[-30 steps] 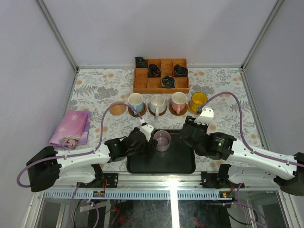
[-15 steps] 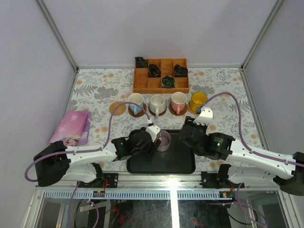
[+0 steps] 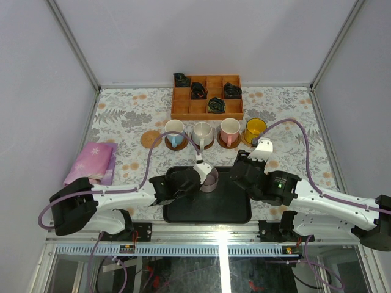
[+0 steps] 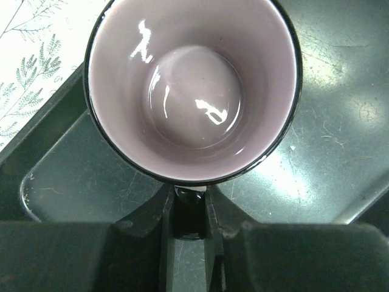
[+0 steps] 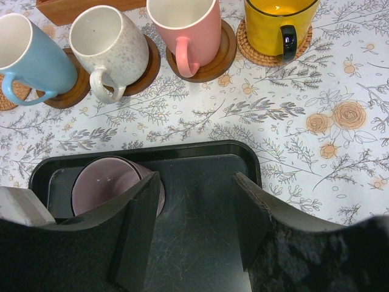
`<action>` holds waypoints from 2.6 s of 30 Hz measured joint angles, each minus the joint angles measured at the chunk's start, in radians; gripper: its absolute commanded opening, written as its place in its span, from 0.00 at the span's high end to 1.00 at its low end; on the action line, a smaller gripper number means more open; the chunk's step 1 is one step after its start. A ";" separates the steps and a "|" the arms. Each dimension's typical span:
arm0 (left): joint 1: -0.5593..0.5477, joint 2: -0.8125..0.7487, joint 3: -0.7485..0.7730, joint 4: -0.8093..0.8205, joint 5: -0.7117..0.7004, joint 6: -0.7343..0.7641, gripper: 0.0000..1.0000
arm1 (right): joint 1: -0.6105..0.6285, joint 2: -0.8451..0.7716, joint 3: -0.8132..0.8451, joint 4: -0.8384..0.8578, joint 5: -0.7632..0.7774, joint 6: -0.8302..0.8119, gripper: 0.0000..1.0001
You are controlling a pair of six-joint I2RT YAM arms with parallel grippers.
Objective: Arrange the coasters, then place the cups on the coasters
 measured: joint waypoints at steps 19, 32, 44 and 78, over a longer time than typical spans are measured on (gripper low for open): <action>-0.037 -0.375 0.050 -0.246 -0.324 -0.127 1.00 | 0.000 -0.025 -0.005 0.017 0.047 -0.034 0.46; 0.225 -0.410 0.186 -0.214 -0.559 -0.093 1.00 | -0.113 -0.105 -0.035 0.192 0.128 -0.280 0.48; 0.689 -0.188 0.186 -0.048 -0.325 -0.072 1.00 | -0.672 0.048 -0.031 0.396 -0.147 -0.476 0.48; 0.944 0.160 0.202 0.033 0.092 0.007 1.00 | -0.848 0.121 0.006 0.467 -0.311 -0.507 0.47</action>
